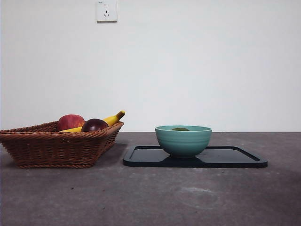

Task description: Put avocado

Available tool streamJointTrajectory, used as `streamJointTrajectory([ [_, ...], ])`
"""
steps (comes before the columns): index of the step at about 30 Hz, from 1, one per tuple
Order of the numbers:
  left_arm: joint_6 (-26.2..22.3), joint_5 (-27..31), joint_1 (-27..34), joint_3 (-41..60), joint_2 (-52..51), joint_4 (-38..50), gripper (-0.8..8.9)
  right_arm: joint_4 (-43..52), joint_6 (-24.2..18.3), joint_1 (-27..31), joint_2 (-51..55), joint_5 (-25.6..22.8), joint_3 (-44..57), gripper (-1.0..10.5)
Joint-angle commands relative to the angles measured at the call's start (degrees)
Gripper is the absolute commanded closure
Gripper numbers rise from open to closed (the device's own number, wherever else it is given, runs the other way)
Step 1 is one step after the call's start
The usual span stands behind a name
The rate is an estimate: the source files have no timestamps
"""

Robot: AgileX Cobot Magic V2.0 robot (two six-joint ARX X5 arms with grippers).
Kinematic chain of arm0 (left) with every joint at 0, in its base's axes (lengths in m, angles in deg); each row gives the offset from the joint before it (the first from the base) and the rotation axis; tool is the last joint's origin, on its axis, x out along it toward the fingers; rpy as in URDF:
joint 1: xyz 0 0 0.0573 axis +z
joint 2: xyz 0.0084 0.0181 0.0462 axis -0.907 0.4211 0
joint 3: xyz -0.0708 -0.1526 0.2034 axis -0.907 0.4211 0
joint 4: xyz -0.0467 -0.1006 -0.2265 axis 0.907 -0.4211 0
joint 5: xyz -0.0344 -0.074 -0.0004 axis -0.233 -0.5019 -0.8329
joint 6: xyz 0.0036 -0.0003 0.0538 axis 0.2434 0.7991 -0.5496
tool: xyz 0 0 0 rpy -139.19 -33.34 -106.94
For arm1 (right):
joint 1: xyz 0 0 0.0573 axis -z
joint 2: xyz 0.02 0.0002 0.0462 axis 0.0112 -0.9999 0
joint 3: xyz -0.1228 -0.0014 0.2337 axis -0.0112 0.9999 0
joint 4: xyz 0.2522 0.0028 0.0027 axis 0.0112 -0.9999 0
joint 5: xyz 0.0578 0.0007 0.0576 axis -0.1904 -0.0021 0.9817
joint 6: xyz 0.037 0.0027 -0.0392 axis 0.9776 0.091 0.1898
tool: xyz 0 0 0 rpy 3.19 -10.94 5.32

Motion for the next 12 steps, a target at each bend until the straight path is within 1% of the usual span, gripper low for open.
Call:
streamJointTrajectory([
  [1, -0.66, -0.26, 0.07, 1.16, -0.11, -0.31, 7.87, 0.79, -0.28, 0.04, 0.0, -0.02, 0.31, 9.2],
  [12, -0.66, -0.26, 0.07, 1.16, -0.11, -0.31, 7.87, 0.79, -0.28, 0.04, 0.0, -0.02, 0.31, 9.2],
])
